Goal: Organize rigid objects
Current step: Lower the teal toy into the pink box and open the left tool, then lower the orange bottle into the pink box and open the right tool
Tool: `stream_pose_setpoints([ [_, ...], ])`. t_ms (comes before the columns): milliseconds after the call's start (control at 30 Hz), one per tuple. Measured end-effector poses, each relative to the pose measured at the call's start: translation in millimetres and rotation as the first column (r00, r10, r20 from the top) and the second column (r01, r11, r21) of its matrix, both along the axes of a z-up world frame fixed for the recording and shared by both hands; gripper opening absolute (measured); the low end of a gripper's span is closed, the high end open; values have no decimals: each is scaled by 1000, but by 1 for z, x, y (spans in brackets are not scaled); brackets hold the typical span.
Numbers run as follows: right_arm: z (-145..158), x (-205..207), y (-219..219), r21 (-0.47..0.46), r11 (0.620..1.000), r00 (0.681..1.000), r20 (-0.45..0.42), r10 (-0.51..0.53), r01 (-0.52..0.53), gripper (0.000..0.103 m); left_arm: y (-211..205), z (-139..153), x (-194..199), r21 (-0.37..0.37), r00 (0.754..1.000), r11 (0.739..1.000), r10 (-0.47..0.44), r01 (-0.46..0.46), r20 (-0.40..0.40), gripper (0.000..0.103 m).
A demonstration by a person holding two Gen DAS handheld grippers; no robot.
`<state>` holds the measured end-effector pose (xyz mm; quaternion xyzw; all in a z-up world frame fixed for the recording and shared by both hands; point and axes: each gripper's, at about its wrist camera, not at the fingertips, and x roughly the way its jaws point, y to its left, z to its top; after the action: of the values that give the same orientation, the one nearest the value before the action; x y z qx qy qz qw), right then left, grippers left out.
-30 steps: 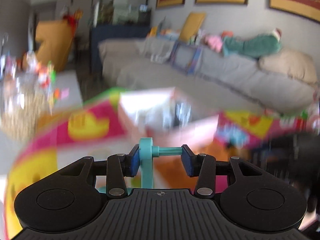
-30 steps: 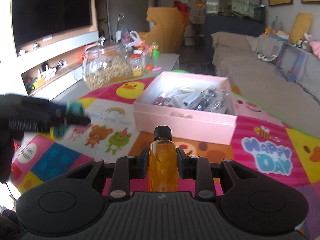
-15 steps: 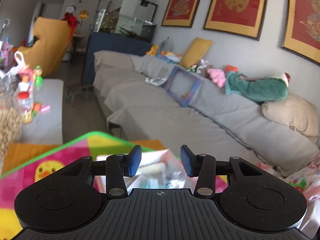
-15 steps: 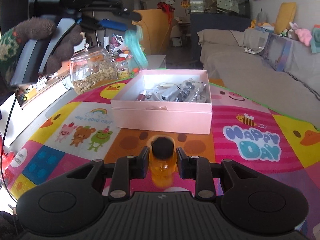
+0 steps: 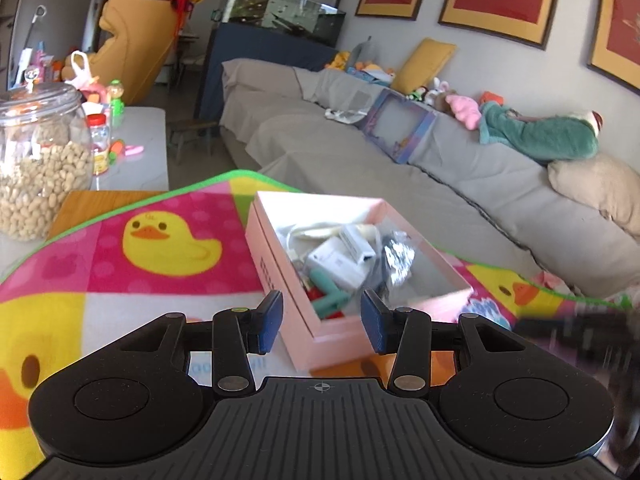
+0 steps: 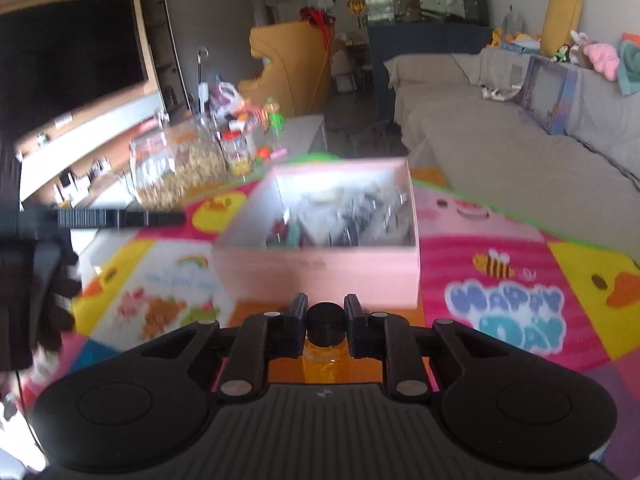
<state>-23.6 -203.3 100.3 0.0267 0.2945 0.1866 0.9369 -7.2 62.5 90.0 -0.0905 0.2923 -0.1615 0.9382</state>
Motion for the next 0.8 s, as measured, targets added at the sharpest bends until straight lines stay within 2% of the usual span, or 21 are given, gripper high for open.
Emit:
stream_pose_setpoints([
  [233,60,30,24,-25,1000,991,134,9,-6,19,-14,-17,-17,55,999,997,-44,45,-17,47],
  [433,96,90,58,53,998,988,150,33,-41,19,-8,-35,-16,71,997,997,-35,39,-65,47],
  [500,93,109,67,52,999,985,172,-8,-1,19,-1,-37,-16,83,997,996,-10,16,-72,47],
  [600,78,125,75,-33,994,982,166,-94,101,28,8,-38,-18,110,996,994,28,-18,-84,47],
  [733,47,116,59,-49,994,991,91,-97,101,33,12,-46,-18,137,993,990,51,-36,-103,47],
  [800,34,103,47,-54,994,993,64,-97,100,40,8,-48,-18,162,993,986,50,-32,-110,47],
])
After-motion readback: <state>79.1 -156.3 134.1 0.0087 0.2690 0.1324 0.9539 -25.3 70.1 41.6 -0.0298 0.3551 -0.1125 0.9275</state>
